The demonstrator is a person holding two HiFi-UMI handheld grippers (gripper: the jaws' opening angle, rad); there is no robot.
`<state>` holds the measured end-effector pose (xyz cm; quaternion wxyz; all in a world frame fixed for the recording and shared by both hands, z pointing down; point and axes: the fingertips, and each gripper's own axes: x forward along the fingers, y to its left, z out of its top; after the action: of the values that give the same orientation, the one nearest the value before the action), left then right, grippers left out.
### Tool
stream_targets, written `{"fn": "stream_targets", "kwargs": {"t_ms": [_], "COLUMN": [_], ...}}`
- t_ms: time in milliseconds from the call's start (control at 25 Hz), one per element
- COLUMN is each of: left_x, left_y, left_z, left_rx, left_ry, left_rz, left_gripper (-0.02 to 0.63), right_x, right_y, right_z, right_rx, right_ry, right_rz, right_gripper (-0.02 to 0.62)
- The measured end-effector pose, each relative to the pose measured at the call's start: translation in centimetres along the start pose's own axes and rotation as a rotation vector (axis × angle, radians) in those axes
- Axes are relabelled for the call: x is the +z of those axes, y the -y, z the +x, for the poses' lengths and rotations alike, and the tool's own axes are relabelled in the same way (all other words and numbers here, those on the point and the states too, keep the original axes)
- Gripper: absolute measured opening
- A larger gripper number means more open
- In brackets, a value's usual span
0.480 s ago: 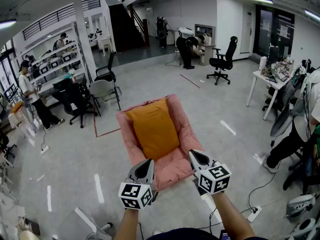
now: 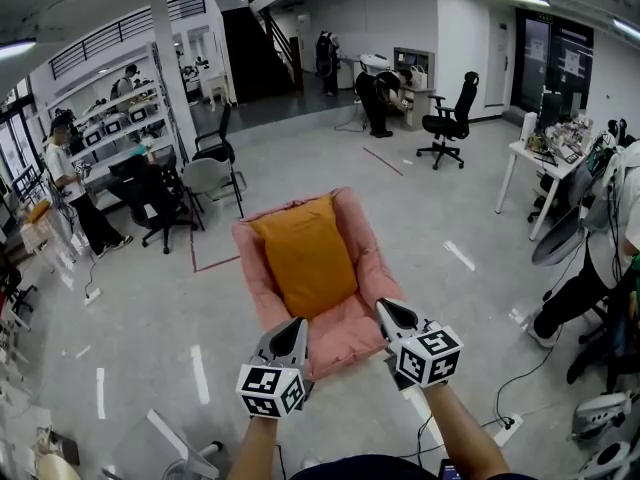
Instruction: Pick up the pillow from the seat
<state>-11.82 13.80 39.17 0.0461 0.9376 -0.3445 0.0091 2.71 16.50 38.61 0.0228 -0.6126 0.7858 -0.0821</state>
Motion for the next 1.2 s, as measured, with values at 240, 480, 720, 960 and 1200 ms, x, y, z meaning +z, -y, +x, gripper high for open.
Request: {"fn": "stream_targets", "kwargs": {"t_ms": [240,480,720,960,1200], "left_x": [-0.9,-1.7,-1.5,-2.0,-1.3], "left_y": [1.8,2.7,3.0,3.2,3.5], "left_z": [0.5,1.1,1.7,2.4,3.3], "left_rx": [0.016,0.041,0.053,0.063,0.041], "left_ry": [-0.007,-0.018,-0.025,-0.037,-0.016], "left_rz": [0.001,-0.007,-0.014,-0.012,-0.019], "left_gripper": [-0.003,-0.003,-0.003,-0.003,-0.003], "right_x": [-0.7,-1.0,-0.6,-0.9,-1.0], "right_y": [1.6,2.8,3.8,4.9,5.5], "right_z": [-0.9,-1.2,-1.2,-1.1,-0.8], "right_rx": [0.018,0.041,0.050,0.051,0.050], "right_ry": [-0.006,-0.017,-0.018,-0.021,-0.025], "right_rz": [0.010,0.004,0.011,0.023,0.021], "right_gripper": [0.017,0.017,0.017,0.017,0.017]}}
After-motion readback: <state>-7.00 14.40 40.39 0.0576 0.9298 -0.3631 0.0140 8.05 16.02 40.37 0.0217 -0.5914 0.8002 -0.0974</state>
